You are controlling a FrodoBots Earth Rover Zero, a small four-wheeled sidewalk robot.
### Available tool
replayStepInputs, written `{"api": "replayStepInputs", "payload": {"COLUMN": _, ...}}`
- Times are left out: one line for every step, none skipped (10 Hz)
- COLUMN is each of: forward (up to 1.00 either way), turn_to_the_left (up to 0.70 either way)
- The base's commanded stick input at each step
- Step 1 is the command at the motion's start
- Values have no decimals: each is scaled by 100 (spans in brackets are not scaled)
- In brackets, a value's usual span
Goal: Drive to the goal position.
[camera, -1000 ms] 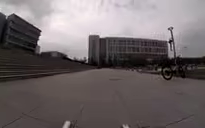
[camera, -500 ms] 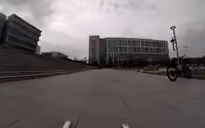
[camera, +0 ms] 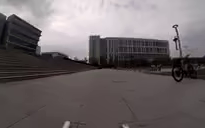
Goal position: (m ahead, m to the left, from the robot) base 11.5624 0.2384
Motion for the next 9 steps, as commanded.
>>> {"api": "replayStepInputs", "payload": {"forward": 70, "turn_to_the_left": -2}}
{"api": "replayStepInputs", "payload": {"forward": 70, "turn_to_the_left": -3}}
{"api": "replayStepInputs", "payload": {"forward": 70, "turn_to_the_left": -7}}
{"api": "replayStepInputs", "payload": {"forward": 70, "turn_to_the_left": 0}}
{"api": "replayStepInputs", "payload": {"forward": 70, "turn_to_the_left": -1}}
{"api": "replayStepInputs", "payload": {"forward": 70, "turn_to_the_left": -7}}
{"api": "replayStepInputs", "payload": {"forward": 70, "turn_to_the_left": 0}}
{"api": "replayStepInputs", "payload": {"forward": 70, "turn_to_the_left": 0}}
{"api": "replayStepInputs", "payload": {"forward": 70, "turn_to_the_left": -7}}
